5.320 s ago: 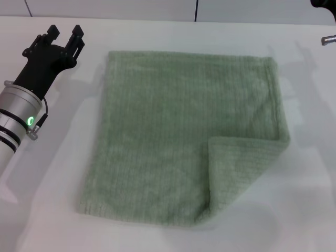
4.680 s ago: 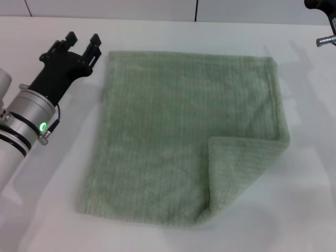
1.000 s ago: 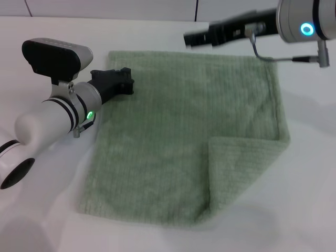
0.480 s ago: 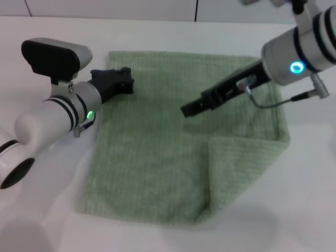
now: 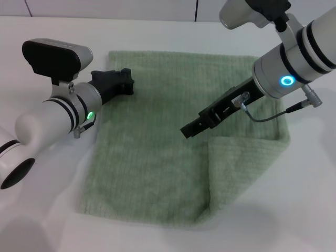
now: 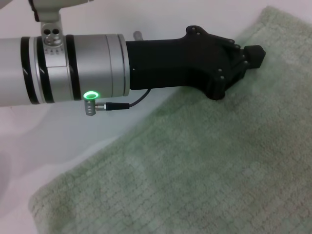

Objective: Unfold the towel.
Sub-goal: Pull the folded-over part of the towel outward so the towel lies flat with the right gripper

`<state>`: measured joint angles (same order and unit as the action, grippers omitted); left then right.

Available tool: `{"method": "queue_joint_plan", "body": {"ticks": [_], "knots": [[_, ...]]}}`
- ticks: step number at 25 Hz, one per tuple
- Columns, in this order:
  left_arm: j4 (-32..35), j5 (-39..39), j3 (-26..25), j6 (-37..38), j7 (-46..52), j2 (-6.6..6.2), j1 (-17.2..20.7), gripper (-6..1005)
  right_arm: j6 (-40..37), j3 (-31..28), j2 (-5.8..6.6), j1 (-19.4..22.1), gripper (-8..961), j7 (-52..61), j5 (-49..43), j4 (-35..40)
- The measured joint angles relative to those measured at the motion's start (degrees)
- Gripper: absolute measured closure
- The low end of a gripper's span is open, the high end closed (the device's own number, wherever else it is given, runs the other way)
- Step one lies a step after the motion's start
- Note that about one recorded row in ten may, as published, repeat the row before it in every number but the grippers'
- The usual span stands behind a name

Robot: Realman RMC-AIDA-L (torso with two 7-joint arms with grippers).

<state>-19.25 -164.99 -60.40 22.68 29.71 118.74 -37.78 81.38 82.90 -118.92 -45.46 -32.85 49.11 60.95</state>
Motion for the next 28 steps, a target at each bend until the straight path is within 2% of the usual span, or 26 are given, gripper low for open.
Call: {"method": "queue_joint_plan", "body": {"ticks": [28], "knots": [[-0.6,-0.1,0.2,-0.6,0.4,0.0,0.8,1001,-2.4,4.8,-0.09,-0.9,252,0.1,-2.1,-4.7]]}}
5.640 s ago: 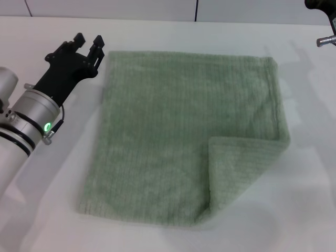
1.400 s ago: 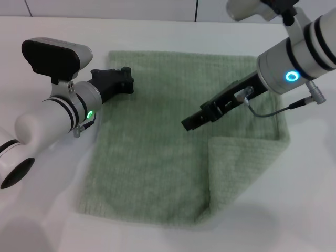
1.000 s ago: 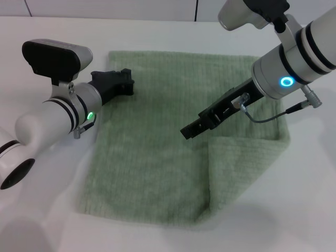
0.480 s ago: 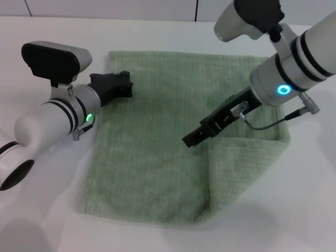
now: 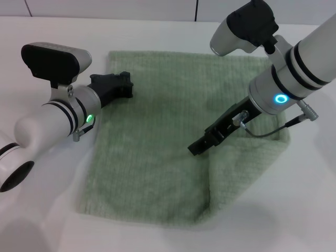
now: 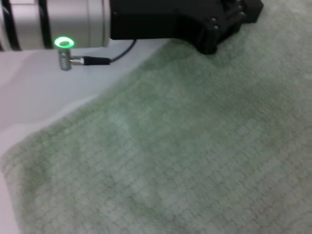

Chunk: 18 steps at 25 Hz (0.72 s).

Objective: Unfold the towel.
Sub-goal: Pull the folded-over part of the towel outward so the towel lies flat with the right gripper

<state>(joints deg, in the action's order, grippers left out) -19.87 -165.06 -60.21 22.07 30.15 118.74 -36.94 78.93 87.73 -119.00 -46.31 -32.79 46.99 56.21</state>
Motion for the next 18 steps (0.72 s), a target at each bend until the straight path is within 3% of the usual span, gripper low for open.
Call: {"method": "queue_joint_plan", "body": {"ticks": [18], "knots": [[-0.1,0.0,0.0,0.0,0.0,-0.06,0.0,1001,3.5,-0.5,0.09,1.1,255,0.8,-3.1,2.4]]}}
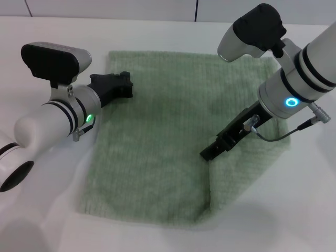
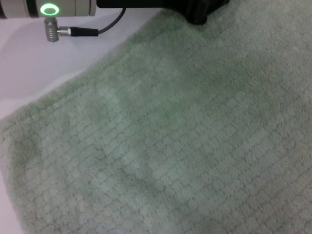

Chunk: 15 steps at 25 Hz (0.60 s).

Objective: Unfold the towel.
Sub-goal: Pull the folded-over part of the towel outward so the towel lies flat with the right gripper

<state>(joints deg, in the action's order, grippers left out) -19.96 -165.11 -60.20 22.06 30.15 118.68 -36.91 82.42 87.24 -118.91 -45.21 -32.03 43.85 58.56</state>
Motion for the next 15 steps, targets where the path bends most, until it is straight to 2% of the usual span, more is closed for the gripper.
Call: {"method": "queue_joint_plan", "body": {"ticks": [11,15], "knots": [[-0.5,0.1,-0.1,0.0,0.0,-0.03,0.0,1001,0.0,0.3,0.0,0.0,258,0.1,-1.1,0.1],[-0.5,0.1,-0.1,-0.1,0.0,-0.02,0.0,1001,0.0,0.2,0.02,0.1,367,-0.2,-1.3,0.6]]}}
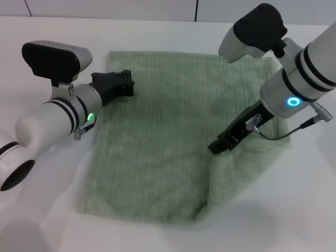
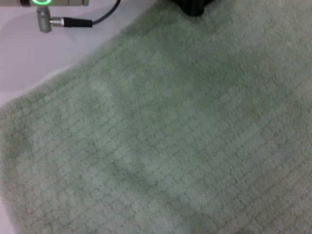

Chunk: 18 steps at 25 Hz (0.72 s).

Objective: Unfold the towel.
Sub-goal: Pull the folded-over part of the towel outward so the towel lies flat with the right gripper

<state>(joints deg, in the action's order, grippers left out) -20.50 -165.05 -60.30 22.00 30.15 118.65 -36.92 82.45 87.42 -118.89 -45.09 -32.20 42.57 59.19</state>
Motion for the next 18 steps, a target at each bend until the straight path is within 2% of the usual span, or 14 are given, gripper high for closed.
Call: {"method": "queue_joint_plan", "body": {"ticks": [2,4,10,18], "knots": [[0.0,0.0,0.0,0.0,0.0,0.0,0.0,1001,0.2,0.0,0.04,0.2,422,-0.3,0.0,0.8],[-0.1,0.0,0.0,0.0,0.0,0.0,0.0,1001,1.1,0.2,0.06,0.4,651,-1.2,0.0,1.8],[-0.1,0.0,0.1,0.0,0.0,0.0,0.1,1001,4.1,0.5,0.07,0.9,879,-2.6,-0.2,4.2],[-0.5,-0.1,0.1,0.0,0.8,0.0,0.3,1001,12.0,2.4,-0.08,4.6,888,-2.9,-2.2,15.3]]}}
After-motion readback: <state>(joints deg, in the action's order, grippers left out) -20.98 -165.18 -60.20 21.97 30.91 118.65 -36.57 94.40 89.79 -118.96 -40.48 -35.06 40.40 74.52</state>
